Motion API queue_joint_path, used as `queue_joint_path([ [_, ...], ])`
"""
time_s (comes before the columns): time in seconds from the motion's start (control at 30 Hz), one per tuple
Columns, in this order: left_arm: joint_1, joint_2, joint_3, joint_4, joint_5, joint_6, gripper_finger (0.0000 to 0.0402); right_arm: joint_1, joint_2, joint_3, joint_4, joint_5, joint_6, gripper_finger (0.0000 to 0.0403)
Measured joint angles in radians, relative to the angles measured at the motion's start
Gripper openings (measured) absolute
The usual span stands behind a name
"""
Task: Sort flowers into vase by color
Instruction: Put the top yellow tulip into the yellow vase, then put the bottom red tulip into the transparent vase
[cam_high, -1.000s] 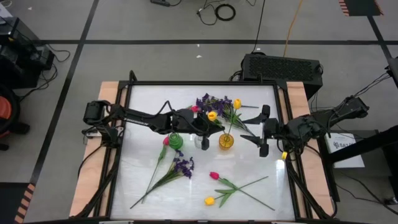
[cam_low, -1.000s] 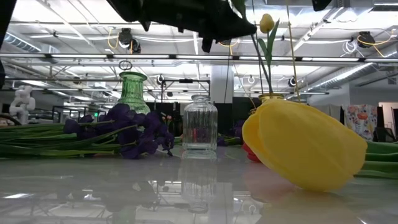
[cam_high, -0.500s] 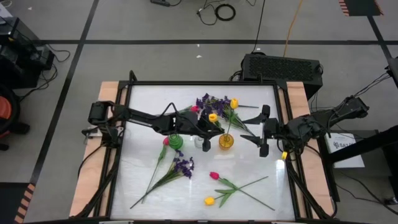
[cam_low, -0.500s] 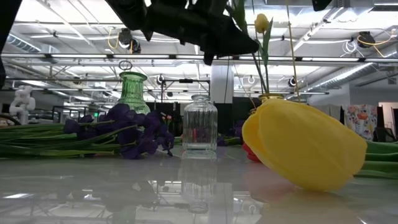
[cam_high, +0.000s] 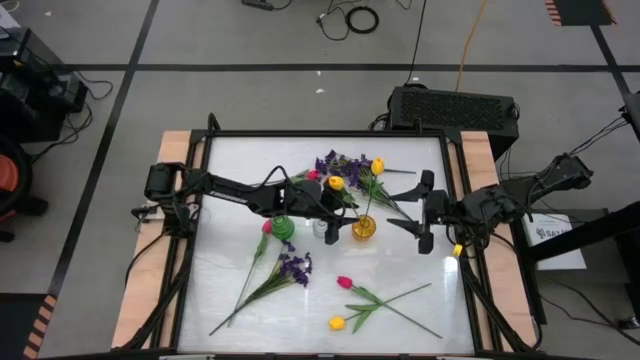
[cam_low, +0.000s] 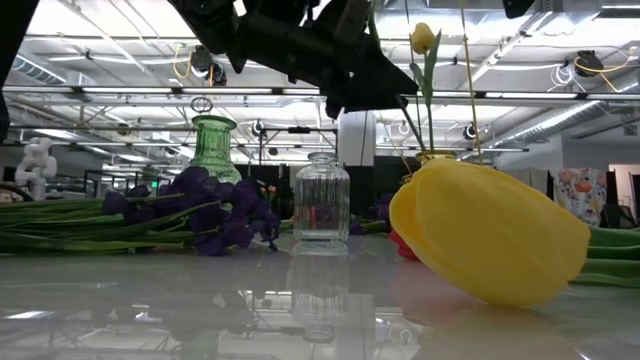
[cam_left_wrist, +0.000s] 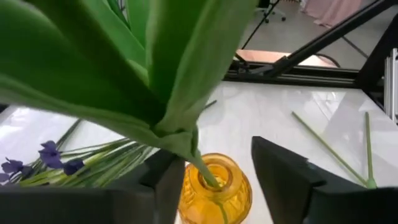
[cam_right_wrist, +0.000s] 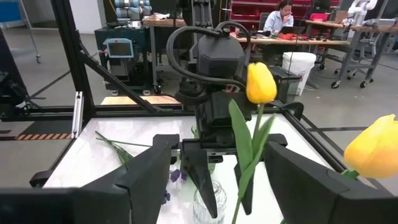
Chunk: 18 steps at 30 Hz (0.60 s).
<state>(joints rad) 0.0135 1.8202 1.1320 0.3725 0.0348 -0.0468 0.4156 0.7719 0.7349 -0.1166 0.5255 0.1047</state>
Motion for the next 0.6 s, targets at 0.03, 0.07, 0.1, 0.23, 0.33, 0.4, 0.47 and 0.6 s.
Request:
queue_joint_path([
  [0.03, 0.000, 0.000, 0.000, -0.004, 0.001, 0.000, 0.0213, 0.003, 0.000, 0.000, 0.000, 0.000, 0.000, 0.0256],
  [0.07, 0.000, 0.000, 0.000, -0.017, 0.001, 0.001, 0.0224, 0.006, -0.001, 0.000, 0.000, 0.000, 0.000, 0.0259],
  [0.1, 0.000, 0.000, 0.000, -0.035, 0.001, 0.004, 0.0234, 0.009, -0.004, 0.000, -0.001, 0.000, 0.000, 0.0262],
  [0.23, 0.000, -0.017, -0.001, -0.102, -0.002, 0.029, 0.0275, 0.024, -0.006, 0.000, -0.003, 0.001, 0.007, 0.0275],
  [0.33, 0.003, -0.043, 0.000, -0.151, -0.010, 0.035, 0.0300, 0.034, -0.006, 0.000, -0.011, 0.001, 0.015, 0.0284],
  [0.4, 0.008, -0.060, 0.000, -0.172, -0.012, 0.035, 0.0310, 0.038, -0.007, 0.000, -0.014, 0.001, 0.026, 0.0288],
  [0.47, 0.014, -0.092, 0.001, -0.251, -0.013, 0.036, 0.0314, 0.038, -0.006, 0.000, -0.023, 0.001, 0.041, 0.0292],
  [0.6, 0.026, -0.152, -0.001, -0.422, -0.016, 0.029, 0.0315, 0.053, -0.006, 0.000, -0.051, 0.001, 0.059, 0.0293],
])
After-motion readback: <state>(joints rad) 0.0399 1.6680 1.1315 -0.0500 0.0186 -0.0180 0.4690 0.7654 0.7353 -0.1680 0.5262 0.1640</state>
